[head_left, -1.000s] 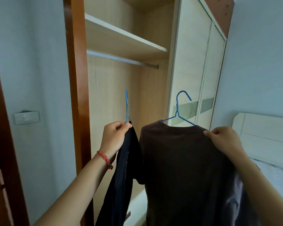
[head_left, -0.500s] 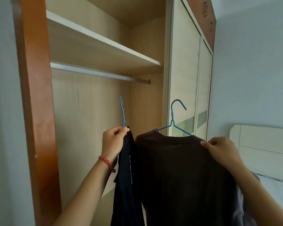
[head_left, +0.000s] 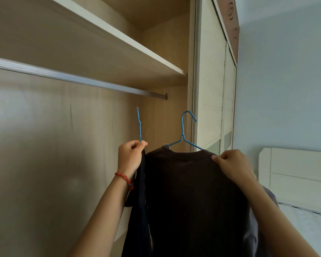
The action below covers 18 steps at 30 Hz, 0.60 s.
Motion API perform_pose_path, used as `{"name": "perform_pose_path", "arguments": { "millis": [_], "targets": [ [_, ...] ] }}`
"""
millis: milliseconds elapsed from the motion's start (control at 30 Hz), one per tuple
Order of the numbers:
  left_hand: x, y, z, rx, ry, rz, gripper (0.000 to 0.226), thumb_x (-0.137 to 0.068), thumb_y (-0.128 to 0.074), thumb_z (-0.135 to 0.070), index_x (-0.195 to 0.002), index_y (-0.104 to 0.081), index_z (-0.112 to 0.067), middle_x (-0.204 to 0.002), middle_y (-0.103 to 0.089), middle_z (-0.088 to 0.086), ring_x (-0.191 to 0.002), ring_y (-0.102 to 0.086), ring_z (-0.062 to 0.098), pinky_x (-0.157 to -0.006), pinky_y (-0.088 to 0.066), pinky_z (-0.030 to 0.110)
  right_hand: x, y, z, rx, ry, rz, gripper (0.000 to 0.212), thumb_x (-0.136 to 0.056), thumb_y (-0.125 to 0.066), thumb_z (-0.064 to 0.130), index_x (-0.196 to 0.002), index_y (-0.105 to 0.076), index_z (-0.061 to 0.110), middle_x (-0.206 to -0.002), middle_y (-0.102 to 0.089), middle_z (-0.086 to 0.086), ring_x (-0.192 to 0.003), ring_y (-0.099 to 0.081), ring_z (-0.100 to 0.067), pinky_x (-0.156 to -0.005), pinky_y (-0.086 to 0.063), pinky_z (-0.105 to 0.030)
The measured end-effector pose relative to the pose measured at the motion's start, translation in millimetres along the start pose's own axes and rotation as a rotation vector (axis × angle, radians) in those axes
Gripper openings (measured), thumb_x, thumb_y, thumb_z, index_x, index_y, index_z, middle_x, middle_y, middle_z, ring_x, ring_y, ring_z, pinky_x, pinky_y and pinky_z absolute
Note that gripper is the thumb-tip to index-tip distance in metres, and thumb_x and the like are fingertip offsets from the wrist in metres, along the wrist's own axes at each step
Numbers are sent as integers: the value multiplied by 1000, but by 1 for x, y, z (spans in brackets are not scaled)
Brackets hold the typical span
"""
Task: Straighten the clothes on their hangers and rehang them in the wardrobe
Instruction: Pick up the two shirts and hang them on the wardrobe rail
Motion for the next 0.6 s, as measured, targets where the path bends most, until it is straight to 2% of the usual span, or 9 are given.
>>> {"name": "perform_pose_path", "arguments": {
  "millis": [100,200,367,533,600],
  "targets": [
    [-17,-6,12,-2,8,-25,20,-89,-53,-9,-92,-69,3,-83,-64,4,-82,-55,13,-68,-42,18,-15,-17,1,-3,10,8,27,-91,-55,32,-80,-67,11,-72,-62,-1,-70,-58,-15,-68,-50,-30],
    [-36,-13,22,-20,13,-43,21,-89,-54,-9,-93,-70,3,-79,-64,3,-84,-56,16,-74,-43,23,-33,-34,-1,1,28,8,27,-91,-54,33,-80,-66,12,-74,-63,-2,-71,-59,-16,-70,-53,-33],
    [-63,-30,33,-41,-9,-103,21,-89,-54,-10,-94,-70,3,-90,-66,8,-90,-58,16,-83,-43,26,-75,-59,-3,6,86,23,28,-90,-55,34,-78,-66,11,-73,-64,-3,-67,-59,-15,-63,-49,-29],
    [-99,-50,37,-67,-23,-185,19,-89,-55,-10,-94,-70,0,-91,-66,8,-88,-58,15,-79,-40,24,-127,-83,-5,-21,158,58,30,-89,-56,36,-76,-66,10,-76,-65,-5,-71,-59,-22,-64,-49,-31],
    [-115,-57,33,-88,-34,-216,19,-89,-55,-11,-94,-70,-1,-87,-65,6,-79,-58,12,-70,-43,19,-148,-92,-3,-32,190,75,30,-89,-55,37,-78,-65,10,-77,-65,-6,-71,-59,-22,-64,-47,-31]
  ]
}}
Point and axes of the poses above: each hand's wrist, its own x-axis away from the middle knuckle, its own y-axis out of the back of the hand, z = x × y, the point moved 5 cm from there along -x, towards the middle knuckle
